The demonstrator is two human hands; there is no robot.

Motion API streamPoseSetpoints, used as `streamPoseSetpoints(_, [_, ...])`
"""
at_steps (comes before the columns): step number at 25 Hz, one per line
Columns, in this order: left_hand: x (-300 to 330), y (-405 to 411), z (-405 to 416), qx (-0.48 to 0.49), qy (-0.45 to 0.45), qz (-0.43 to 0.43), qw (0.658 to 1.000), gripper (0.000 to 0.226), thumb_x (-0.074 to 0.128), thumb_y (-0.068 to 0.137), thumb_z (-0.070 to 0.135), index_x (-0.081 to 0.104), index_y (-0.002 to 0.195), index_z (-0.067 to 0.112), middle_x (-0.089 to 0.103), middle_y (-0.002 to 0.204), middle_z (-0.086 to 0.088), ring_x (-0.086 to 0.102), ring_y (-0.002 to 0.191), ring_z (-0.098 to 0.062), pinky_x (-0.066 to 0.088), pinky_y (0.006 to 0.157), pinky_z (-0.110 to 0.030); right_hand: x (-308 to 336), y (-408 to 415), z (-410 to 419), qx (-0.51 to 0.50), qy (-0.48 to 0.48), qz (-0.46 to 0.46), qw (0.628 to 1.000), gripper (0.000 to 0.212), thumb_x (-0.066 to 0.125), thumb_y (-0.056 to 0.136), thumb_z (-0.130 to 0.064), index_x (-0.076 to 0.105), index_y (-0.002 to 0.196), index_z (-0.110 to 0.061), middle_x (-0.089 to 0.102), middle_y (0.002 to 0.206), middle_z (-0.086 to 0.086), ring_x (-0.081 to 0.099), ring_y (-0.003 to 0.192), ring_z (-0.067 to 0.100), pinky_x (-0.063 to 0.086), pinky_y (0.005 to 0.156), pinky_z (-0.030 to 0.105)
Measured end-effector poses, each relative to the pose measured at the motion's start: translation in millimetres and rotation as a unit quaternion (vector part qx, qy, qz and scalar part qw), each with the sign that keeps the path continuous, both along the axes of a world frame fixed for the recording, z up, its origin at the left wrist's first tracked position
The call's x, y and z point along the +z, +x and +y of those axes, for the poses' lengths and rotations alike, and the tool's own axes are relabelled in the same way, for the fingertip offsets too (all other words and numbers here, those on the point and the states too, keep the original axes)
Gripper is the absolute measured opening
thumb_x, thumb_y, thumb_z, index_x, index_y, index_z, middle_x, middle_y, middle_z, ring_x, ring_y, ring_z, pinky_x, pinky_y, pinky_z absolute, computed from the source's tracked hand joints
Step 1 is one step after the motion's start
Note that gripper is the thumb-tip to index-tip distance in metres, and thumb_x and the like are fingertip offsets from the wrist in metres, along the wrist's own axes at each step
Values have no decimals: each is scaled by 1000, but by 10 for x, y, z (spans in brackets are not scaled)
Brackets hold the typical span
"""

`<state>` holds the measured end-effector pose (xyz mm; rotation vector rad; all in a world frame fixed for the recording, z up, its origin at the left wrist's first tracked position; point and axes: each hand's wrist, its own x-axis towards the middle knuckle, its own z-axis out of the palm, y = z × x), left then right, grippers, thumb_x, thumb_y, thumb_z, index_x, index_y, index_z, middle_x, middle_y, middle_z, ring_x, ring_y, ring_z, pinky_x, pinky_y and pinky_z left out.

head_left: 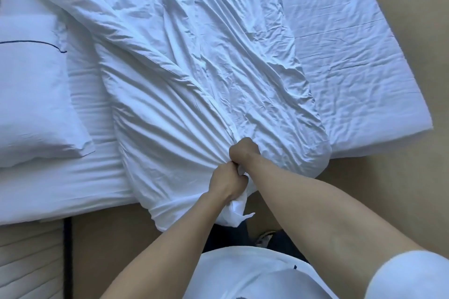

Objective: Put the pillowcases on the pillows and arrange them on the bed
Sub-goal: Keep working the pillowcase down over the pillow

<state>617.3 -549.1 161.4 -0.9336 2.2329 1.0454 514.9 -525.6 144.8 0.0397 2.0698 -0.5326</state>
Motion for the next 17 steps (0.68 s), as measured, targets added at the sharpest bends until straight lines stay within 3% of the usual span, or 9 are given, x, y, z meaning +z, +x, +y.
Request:
streamPoseSetpoints(1, [36, -70, 73, 12, -9, -1, 1000, 19, 46, 88, 20, 48, 70, 20, 58, 69, -1, 57, 69, -26, 35, 50, -30, 19, -71, 47, -2, -15, 8, 1000, 11, 45, 86, -4, 48, 79, -12, 50, 71, 5, 51, 58, 23, 40, 51, 28])
streamPoseSetpoints(4, [161, -387, 400, 49, -47, 0, 998, 23, 44, 90, 19, 49, 68, 18, 57, 68, -1, 57, 71, -28, 36, 52, -31, 106, -358, 290, 19, -59, 24, 998, 17, 39, 86, -5, 53, 95, -12, 57, 76, 6, 58, 52, 26, 40, 48, 28])
streamPoseSetpoints(10, [433, -1260, 1668, 47, -122, 43, 991, 17, 47, 86, 16, 51, 70, 17, 63, 77, -5, 57, 77, -31, 39, 62, -32, 402, -1269, 1672, -3, -218, 26, 976, 20, 37, 93, -11, 47, 77, -16, 47, 61, 1, 50, 40, 21, 36, 44, 25])
streamPoseSetpoints(14, [271, -1848, 3113, -72, -59, 35, 995, 19, 52, 88, 23, 65, 96, 11, 67, 93, -11, 64, 84, -33, 52, 68, -37, 164, -1818, 3320, -112, -176, 36, 977, 24, 42, 96, -13, 61, 81, -13, 59, 71, 5, 54, 62, 22, 43, 55, 29])
streamPoseSetpoints(17, [-325, -1848, 3767, -111, 16, -65, 992, 43, 53, 93, 34, 48, 131, 14, 59, 119, -11, 61, 107, -33, 50, 80, -39, -418, -1823, 4061, -121, -91, -60, 987, 25, 45, 89, -1, 67, 89, -13, 69, 84, 15, 66, 70, 34, 53, 59, 35])
